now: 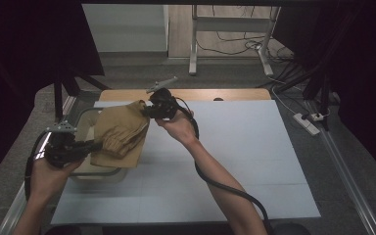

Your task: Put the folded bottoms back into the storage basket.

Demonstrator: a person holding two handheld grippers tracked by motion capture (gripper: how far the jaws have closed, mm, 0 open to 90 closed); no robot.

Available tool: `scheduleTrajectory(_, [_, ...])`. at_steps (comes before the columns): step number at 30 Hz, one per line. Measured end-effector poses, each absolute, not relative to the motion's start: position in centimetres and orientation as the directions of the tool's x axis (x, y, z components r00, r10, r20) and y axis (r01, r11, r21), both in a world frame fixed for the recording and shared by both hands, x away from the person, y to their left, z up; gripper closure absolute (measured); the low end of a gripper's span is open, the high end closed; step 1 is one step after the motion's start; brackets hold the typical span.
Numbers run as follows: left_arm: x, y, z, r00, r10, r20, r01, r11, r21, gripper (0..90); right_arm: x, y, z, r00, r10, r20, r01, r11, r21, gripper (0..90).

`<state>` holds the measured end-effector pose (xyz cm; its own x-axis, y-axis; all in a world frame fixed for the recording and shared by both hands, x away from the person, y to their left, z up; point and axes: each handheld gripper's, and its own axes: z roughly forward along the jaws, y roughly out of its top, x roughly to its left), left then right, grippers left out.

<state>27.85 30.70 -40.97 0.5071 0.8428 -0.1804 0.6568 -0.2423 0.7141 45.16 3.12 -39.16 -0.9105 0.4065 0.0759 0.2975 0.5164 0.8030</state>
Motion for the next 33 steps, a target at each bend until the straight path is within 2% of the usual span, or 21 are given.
scheduleTrajectory(33, [26.4, 36.5, -43.0, 0.379, 0.915, -0.139, 0.704, -0.187, 0.685, 77.5, 45.1, 10.5, -42.3, -0.929, 0.360, 0.083, 0.279, 0.539, 0.794, 83.0])
